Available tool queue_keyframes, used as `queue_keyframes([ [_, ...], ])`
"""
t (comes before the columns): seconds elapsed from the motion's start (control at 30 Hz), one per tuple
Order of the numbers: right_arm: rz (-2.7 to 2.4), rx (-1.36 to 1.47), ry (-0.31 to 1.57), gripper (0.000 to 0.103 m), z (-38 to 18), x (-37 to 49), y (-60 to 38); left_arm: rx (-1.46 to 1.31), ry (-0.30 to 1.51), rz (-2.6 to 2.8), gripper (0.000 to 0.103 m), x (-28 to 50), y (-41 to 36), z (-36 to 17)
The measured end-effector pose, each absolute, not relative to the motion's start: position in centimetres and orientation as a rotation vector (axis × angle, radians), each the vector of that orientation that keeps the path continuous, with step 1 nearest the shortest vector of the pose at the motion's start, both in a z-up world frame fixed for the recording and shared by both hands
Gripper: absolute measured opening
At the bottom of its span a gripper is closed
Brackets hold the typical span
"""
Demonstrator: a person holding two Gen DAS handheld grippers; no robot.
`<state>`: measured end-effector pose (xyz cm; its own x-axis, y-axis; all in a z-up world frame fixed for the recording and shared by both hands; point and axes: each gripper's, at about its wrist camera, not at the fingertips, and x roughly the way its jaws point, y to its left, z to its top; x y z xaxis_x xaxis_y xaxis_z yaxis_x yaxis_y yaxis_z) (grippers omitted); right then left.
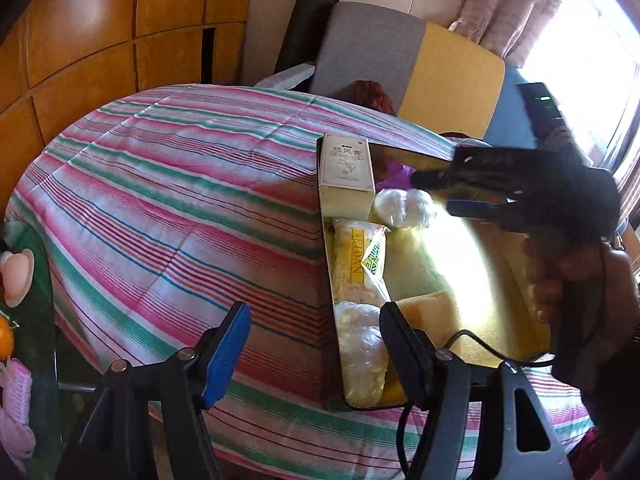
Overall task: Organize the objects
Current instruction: 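Place the white ball into the tin and open the right tool, then move both tools toward the white knotted cloth and yellow knit glove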
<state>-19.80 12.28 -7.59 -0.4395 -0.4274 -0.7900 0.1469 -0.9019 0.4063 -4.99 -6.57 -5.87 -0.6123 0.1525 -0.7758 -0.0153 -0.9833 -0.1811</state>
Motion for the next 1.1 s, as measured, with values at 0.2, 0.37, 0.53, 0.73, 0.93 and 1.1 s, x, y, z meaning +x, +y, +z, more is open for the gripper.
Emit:
queue_keyframes([
  [0.2,-2.441,1.340,-0.376,0.071,-5.5,-17.8,14.4,-1.325,-0.216,2.738,0.067,-4.8,-6.3,-5.7],
  [0.37,-2.471,1.280,-0.368,0.079,-3.3,-15.0,17.4,-1.297,-0.212,2.751,0.067,-4.5,-6.1,-5.1],
  [0.53,-2.496,1.249,-0.333,0.088,-2.1,-10.9,21.2,-1.303,-0.213,2.729,0.067,-4.1,-5.4,-4.9],
  [0.73,-2.612,1.309,-0.328,0.093,-2.5,-7.2,27.6,-1.279,-0.147,2.679,0.067,-3.5,-3.0,-4.5],
  [0.93,-2.796,1.348,-0.424,0.094,-2.3,-4.3,36.2,-1.238,-0.060,2.638,0.067,-3.4,-0.4,-3.5],
  [1.1,-3.070,1.308,-0.656,0.098,-1.2,-0.9,45.6,-1.182,0.014,2.571,0.067,-3.4,3.1,-2.2],
])
